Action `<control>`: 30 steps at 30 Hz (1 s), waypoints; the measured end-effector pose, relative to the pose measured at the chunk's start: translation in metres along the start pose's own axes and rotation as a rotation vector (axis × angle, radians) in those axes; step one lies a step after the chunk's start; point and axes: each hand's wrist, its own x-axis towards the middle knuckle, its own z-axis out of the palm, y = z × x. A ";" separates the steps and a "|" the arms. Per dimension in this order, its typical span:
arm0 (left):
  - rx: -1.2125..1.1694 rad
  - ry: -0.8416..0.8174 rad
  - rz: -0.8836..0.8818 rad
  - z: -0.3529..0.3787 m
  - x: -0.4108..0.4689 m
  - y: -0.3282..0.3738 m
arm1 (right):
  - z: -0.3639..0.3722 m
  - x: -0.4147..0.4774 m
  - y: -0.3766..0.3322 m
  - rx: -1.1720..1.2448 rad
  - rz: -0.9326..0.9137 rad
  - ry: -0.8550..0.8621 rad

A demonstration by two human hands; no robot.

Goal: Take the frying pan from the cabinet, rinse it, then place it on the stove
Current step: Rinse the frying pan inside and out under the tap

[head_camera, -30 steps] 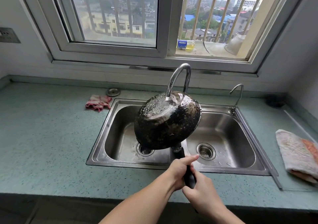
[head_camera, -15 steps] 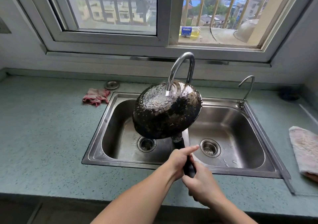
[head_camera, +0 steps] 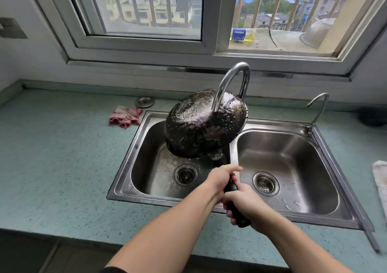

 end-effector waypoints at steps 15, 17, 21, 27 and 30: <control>0.049 0.048 -0.089 -0.007 -0.002 0.014 | 0.009 0.004 -0.012 0.101 0.045 0.050; 0.074 0.047 -0.082 -0.007 -0.004 0.013 | 0.011 0.001 -0.010 0.103 0.010 0.061; 0.088 0.042 -0.045 -0.009 -0.011 0.005 | 0.016 -0.009 0.000 0.093 -0.056 0.058; 0.119 0.007 -0.028 -0.010 -0.021 -0.019 | 0.021 -0.026 0.024 0.047 -0.109 0.091; 0.112 -0.017 -0.036 -0.008 -0.030 -0.028 | 0.023 -0.032 0.035 0.044 -0.115 0.105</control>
